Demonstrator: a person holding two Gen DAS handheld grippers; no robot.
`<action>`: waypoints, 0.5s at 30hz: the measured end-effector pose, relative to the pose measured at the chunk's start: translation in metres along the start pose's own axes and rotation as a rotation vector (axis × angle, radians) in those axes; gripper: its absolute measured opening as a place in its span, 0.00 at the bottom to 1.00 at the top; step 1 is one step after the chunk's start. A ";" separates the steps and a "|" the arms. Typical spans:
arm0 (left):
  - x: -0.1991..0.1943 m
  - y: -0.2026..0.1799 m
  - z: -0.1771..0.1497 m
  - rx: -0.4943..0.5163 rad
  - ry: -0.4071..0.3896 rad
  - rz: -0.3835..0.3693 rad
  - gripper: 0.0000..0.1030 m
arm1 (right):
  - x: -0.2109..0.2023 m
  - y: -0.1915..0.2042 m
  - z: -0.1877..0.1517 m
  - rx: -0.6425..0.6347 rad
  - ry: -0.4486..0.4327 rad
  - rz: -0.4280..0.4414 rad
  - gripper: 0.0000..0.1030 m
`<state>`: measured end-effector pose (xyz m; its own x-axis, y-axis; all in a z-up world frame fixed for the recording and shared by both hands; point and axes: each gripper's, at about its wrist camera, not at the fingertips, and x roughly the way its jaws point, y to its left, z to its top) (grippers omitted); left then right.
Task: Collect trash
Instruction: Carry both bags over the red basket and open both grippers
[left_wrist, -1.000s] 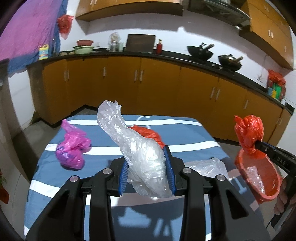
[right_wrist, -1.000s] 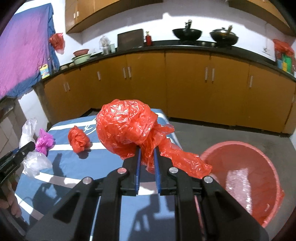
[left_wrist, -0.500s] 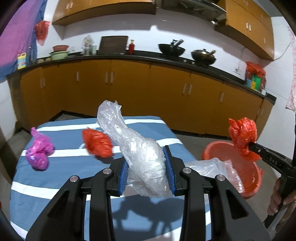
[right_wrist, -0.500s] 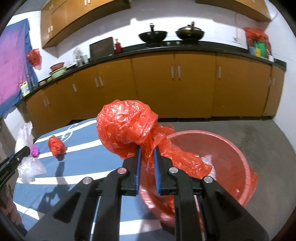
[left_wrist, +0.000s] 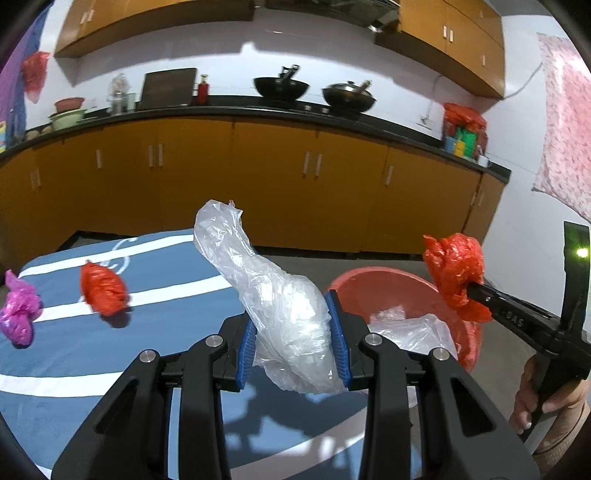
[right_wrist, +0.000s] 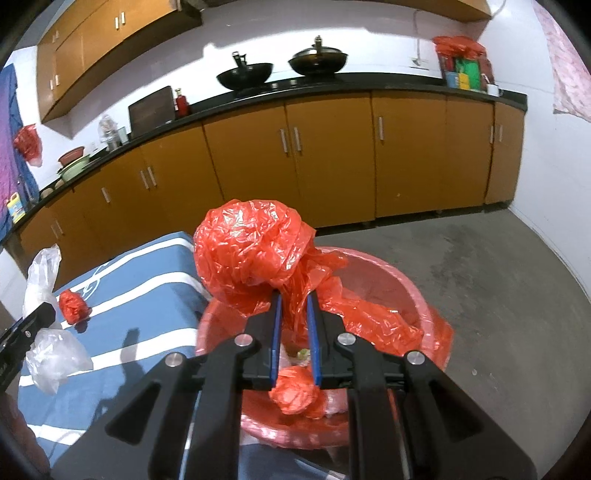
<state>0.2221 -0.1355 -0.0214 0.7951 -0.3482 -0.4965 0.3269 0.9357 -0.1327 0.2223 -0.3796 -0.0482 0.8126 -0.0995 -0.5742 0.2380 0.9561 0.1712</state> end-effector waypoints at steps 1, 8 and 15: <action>0.002 -0.004 0.000 0.005 0.003 -0.007 0.35 | 0.000 -0.004 -0.001 0.004 0.000 -0.005 0.14; 0.022 -0.037 -0.002 0.061 0.028 -0.049 0.35 | 0.002 -0.027 0.001 0.041 0.001 -0.036 0.14; 0.046 -0.058 -0.006 0.090 0.058 -0.082 0.35 | 0.015 -0.044 0.002 0.071 0.015 -0.049 0.14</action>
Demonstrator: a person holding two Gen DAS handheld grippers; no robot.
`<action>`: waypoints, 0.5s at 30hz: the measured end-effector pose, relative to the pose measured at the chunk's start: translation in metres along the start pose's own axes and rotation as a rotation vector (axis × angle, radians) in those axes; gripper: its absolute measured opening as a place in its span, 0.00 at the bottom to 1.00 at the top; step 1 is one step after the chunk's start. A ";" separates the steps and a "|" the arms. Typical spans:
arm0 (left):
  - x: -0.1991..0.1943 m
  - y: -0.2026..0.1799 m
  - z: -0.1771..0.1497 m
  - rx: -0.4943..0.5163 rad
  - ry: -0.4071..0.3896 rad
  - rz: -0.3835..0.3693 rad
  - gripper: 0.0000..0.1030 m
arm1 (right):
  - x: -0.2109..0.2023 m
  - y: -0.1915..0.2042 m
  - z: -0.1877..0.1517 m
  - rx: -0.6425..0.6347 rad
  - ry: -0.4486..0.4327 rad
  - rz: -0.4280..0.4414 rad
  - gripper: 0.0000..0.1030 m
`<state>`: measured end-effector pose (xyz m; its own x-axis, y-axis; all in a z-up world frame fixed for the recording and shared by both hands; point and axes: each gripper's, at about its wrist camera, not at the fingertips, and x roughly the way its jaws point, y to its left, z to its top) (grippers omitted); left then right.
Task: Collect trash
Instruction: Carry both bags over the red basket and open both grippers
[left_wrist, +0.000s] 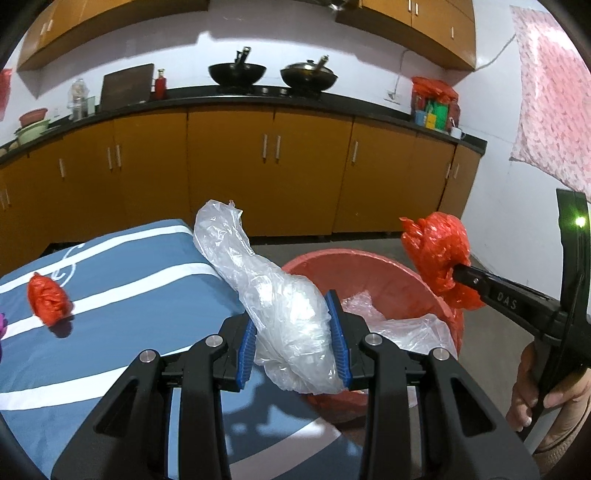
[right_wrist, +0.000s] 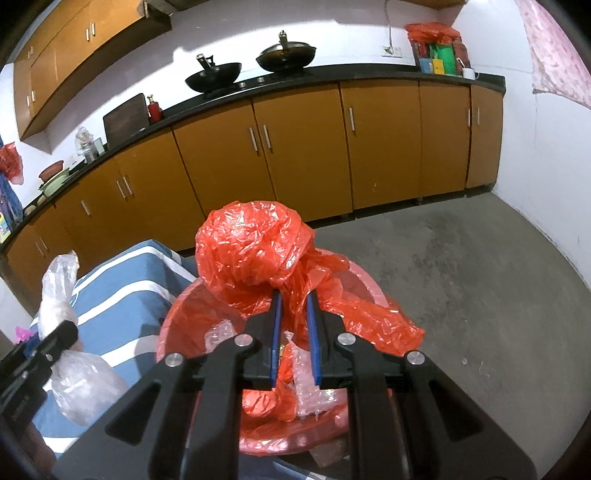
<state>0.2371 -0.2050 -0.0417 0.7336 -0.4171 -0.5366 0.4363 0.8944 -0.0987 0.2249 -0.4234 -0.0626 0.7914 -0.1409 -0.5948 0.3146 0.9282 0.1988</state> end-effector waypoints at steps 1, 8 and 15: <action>0.003 -0.002 0.000 0.003 0.003 -0.004 0.35 | 0.002 -0.001 0.001 0.002 0.001 0.000 0.14; 0.029 -0.020 0.001 0.037 0.027 -0.030 0.35 | 0.016 -0.004 0.004 0.007 0.005 0.007 0.12; 0.052 -0.035 -0.001 0.067 0.072 -0.061 0.47 | 0.024 -0.007 0.012 0.020 -0.003 0.027 0.12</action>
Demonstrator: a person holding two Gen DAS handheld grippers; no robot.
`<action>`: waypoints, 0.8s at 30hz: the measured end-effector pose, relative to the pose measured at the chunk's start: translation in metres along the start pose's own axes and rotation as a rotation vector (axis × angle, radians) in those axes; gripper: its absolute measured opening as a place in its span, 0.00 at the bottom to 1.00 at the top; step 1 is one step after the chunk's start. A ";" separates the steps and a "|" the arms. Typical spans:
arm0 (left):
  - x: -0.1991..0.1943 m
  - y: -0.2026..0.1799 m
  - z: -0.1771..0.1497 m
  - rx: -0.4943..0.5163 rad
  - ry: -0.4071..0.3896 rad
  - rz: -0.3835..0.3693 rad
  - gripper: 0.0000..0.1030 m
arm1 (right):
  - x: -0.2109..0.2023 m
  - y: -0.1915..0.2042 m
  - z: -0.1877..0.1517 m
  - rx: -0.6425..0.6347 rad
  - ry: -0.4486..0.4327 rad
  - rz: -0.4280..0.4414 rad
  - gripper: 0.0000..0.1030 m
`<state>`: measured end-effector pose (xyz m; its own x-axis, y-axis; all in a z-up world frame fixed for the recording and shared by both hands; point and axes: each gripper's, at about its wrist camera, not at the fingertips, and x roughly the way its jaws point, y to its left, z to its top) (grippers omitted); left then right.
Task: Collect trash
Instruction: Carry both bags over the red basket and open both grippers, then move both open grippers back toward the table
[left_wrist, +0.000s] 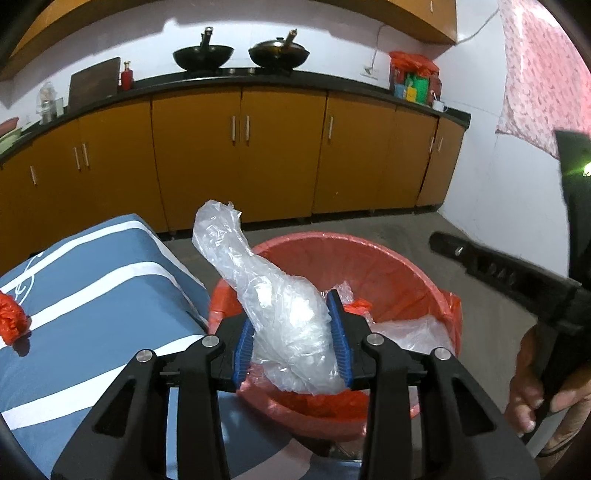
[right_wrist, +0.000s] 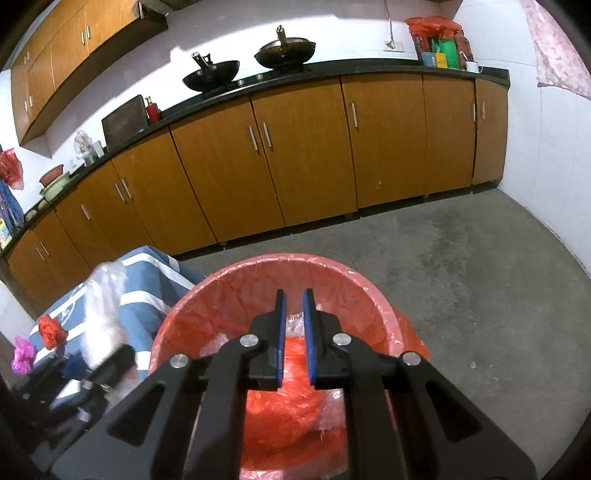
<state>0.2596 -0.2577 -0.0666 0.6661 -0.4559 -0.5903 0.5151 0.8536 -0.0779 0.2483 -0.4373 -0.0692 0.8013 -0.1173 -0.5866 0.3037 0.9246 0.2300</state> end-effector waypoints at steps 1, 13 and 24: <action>0.001 0.000 0.000 0.000 0.001 -0.004 0.53 | -0.003 -0.002 0.000 0.006 -0.010 -0.001 0.12; -0.033 0.041 -0.010 -0.068 -0.041 0.081 0.65 | -0.024 -0.002 -0.002 0.013 -0.033 -0.005 0.32; -0.122 0.159 -0.045 -0.184 -0.112 0.370 0.68 | -0.023 0.115 -0.011 -0.128 0.009 0.196 0.38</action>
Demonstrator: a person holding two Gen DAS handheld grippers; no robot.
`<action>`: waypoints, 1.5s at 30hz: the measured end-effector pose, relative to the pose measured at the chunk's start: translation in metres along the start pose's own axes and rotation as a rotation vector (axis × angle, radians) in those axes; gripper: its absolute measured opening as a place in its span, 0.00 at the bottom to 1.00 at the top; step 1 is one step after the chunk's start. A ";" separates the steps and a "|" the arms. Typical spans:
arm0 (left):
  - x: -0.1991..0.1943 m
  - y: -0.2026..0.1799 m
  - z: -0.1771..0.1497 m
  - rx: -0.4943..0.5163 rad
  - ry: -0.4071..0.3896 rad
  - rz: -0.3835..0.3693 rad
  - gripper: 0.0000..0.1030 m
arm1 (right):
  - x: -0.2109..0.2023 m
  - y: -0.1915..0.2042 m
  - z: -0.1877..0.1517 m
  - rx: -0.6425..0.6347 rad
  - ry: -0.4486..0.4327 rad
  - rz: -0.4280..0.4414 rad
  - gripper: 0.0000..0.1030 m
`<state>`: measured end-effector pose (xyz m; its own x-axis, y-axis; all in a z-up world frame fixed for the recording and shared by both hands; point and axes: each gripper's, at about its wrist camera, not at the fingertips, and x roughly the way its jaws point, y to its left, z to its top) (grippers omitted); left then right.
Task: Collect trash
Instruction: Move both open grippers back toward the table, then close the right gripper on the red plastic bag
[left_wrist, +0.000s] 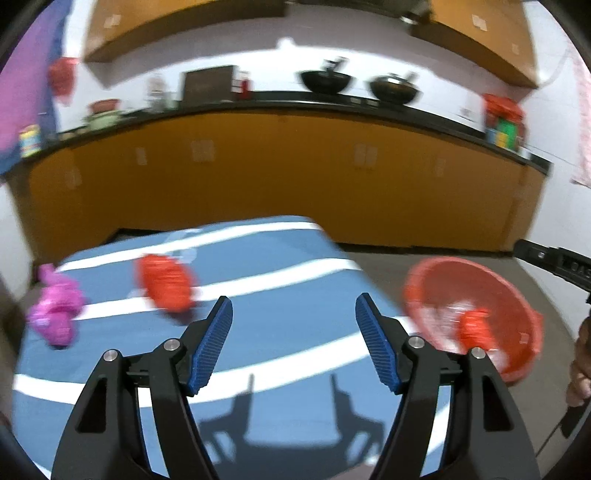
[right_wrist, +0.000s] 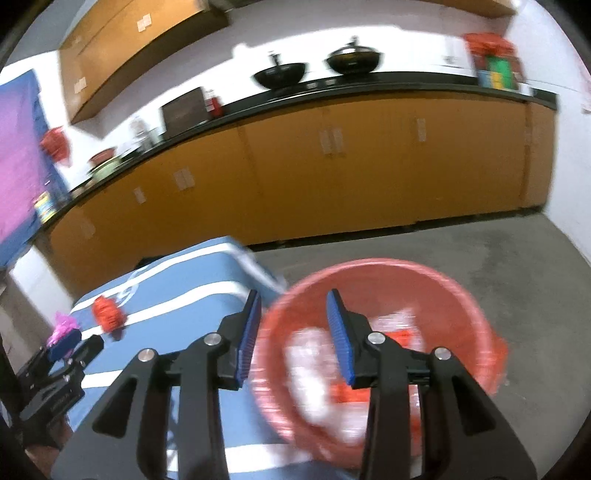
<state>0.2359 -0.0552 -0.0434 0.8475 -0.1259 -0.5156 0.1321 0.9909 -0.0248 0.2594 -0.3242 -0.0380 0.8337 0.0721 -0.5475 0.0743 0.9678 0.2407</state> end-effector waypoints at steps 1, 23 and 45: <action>-0.004 0.014 -0.001 -0.008 -0.005 0.031 0.68 | 0.004 0.014 0.000 -0.014 0.009 0.021 0.38; -0.001 0.234 -0.033 -0.285 0.046 0.382 0.87 | 0.138 0.285 -0.036 -0.313 0.179 0.281 0.78; 0.036 0.256 -0.029 -0.264 0.127 0.378 0.91 | 0.197 0.323 -0.053 -0.419 0.261 0.240 0.45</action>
<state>0.2850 0.1957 -0.0933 0.7395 0.2359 -0.6305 -0.3221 0.9464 -0.0237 0.4184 0.0159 -0.1107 0.6329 0.3089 -0.7100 -0.3704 0.9260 0.0727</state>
